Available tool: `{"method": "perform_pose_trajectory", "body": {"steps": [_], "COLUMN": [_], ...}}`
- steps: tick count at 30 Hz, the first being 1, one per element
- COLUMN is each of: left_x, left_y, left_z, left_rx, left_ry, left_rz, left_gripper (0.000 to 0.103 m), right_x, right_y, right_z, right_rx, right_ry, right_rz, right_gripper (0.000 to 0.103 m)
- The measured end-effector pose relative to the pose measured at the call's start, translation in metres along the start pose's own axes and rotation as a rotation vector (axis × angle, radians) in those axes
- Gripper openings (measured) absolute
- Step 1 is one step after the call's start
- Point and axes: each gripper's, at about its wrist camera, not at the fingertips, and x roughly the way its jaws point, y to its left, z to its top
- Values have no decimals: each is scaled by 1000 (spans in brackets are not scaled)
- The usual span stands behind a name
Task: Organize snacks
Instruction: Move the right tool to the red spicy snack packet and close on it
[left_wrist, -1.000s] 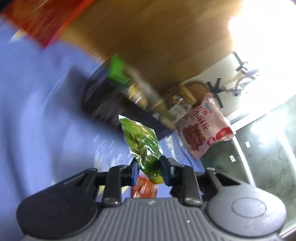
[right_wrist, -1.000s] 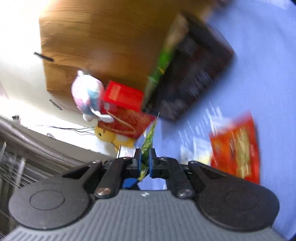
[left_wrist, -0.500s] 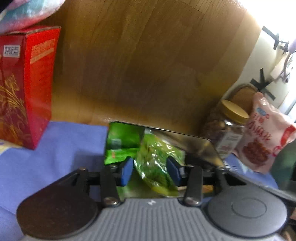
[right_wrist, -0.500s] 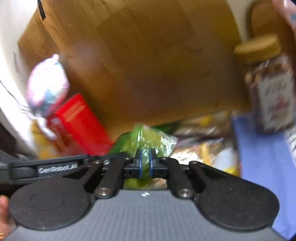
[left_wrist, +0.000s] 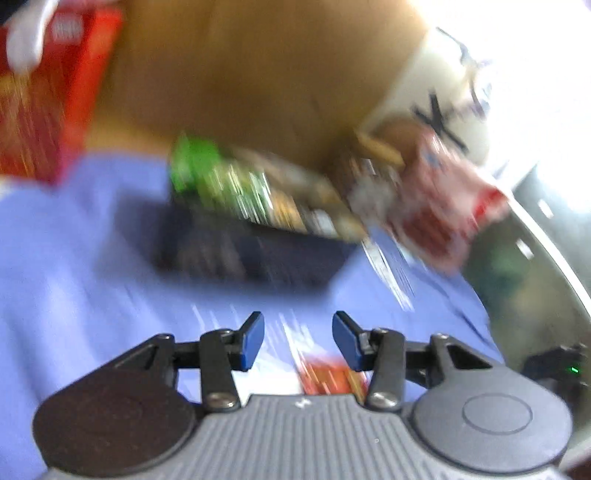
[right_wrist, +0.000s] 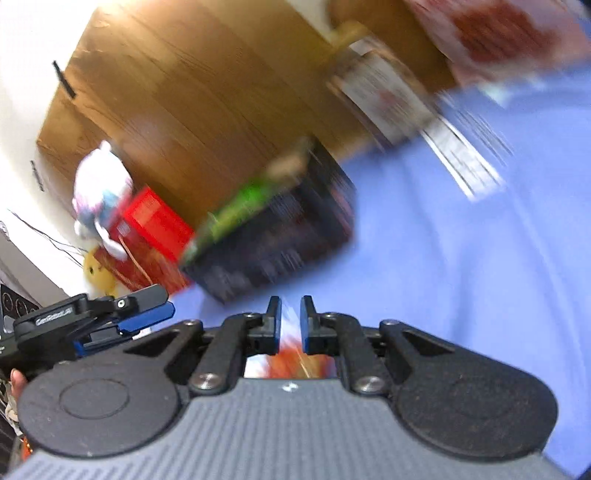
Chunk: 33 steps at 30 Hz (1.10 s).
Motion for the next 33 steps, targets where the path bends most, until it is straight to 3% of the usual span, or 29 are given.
{"method": "perform_pose_trajectory", "body": {"steps": [4,9,15,33], "left_x": [15,18,14,4], "left_y": [0,1,-13,-28], "left_z": [-32,-43,-52,-66], "left_rx": [-63,-88,-33,34], "left_ry": [82,91,59,36], "left_rz": [-66,-17,98,221], "left_gripper": [42,42,42,42], "right_x": [-6,-6,-4,-15], "right_y": [-1,2,5,3], "right_z": [-22,-26,-29,-35], "right_rx": [3,3,-59,-53], "right_ry": [34,26,1,-10], "right_rz": [1,17,-16,-12], "right_gripper": [15,17,21,22]}}
